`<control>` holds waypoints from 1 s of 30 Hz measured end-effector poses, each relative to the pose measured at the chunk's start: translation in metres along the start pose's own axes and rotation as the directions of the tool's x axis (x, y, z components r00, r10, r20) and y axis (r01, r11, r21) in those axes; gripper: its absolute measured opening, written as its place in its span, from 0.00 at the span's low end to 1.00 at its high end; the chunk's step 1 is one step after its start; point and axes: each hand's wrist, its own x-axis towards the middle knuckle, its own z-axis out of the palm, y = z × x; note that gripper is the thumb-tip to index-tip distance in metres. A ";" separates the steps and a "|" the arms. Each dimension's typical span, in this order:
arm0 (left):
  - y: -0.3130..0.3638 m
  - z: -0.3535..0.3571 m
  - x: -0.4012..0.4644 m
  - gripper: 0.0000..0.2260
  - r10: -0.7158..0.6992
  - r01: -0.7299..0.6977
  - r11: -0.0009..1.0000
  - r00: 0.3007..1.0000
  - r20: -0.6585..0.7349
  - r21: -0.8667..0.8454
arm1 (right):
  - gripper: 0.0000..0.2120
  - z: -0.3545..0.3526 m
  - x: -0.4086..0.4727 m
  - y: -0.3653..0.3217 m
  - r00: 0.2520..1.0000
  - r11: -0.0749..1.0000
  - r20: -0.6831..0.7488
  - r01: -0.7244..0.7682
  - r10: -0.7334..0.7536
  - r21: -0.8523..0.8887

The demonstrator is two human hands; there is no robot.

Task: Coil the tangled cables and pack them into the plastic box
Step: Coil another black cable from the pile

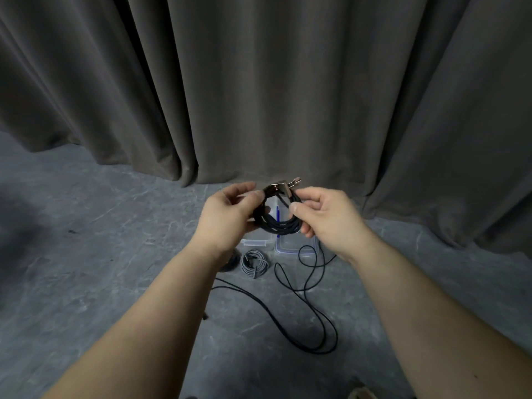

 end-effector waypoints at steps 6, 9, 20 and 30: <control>-0.006 -0.007 0.000 0.19 -0.030 0.009 0.992 0.986 0.167 0.123 | 0.11 -0.003 0.003 -0.001 0.997 0.999 -0.069 0.021 -0.023 -0.024; -0.011 -0.004 0.001 0.23 0.020 -0.049 0.983 0.987 0.160 0.177 | 0.11 -0.001 0.005 0.003 0.997 0.998 -0.079 0.019 -0.023 -0.055; -0.031 -0.003 0.012 0.20 0.090 -0.093 0.993 0.995 0.038 0.070 | 0.13 0.007 0.010 0.023 0.992 0.971 -0.089 -0.065 0.087 0.232; -0.075 -0.036 0.062 0.20 -0.145 0.142 0.986 0.989 0.025 0.081 | 0.14 0.048 0.060 0.076 0.955 0.927 -0.067 -0.261 0.288 0.270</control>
